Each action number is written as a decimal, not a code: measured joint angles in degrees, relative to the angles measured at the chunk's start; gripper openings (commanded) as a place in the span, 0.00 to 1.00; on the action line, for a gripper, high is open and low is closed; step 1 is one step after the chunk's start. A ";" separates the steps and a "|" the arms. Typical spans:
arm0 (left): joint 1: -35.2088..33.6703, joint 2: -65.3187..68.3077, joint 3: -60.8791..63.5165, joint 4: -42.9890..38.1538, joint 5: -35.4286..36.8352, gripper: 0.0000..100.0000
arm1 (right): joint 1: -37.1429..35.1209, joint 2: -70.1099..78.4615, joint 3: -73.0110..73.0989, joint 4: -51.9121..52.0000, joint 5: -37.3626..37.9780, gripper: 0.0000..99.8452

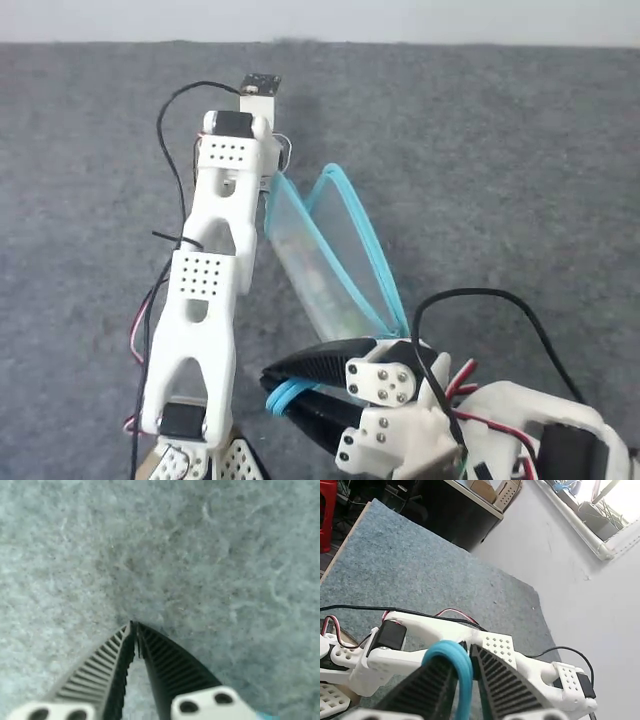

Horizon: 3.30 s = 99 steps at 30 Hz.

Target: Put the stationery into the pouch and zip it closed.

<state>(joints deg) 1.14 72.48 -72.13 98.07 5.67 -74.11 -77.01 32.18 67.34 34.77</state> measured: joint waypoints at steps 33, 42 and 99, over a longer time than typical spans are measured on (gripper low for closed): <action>-4.75 -78.33 50.81 0.70 1.93 0.35 | -0.26 6.24 -0.62 -13.80 4.66 0.01; -3.25 -83.34 66.29 0.70 12.40 0.37 | -0.35 8.00 -4.48 -13.71 5.54 0.01; -1.67 -84.31 90.99 -2.90 9.85 0.37 | -0.35 8.09 -4.84 -13.63 5.63 0.01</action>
<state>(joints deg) -0.53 -11.82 18.86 95.16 15.52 -74.46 -68.92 27.34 53.71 40.40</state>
